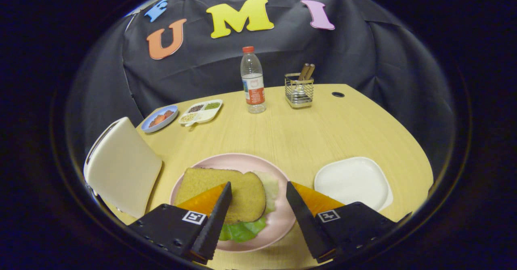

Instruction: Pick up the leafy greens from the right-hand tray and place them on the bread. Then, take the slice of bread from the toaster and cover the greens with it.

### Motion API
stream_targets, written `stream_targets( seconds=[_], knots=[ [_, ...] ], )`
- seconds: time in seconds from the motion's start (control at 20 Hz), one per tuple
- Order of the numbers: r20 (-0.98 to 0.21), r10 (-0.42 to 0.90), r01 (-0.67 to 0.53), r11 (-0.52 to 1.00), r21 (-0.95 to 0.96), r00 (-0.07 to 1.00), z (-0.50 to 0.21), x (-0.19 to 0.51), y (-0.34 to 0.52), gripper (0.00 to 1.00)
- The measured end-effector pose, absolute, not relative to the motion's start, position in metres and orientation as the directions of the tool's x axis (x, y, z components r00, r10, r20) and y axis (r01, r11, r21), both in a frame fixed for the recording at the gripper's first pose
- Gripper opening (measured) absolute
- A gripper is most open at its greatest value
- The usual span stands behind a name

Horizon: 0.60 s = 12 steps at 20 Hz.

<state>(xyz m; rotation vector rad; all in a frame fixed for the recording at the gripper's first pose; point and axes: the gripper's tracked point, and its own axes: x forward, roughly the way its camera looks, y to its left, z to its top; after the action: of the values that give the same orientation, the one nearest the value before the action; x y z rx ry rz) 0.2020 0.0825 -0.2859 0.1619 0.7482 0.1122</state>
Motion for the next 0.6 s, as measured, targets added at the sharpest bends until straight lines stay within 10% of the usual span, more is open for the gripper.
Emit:
stream_targets(
  seconds=[0.6],
  knots=[
    [-0.464, 0.083, -0.017, 0.989, 0.145, 0.882, -0.141, 0.141, 0.062, 0.96]
  ],
)
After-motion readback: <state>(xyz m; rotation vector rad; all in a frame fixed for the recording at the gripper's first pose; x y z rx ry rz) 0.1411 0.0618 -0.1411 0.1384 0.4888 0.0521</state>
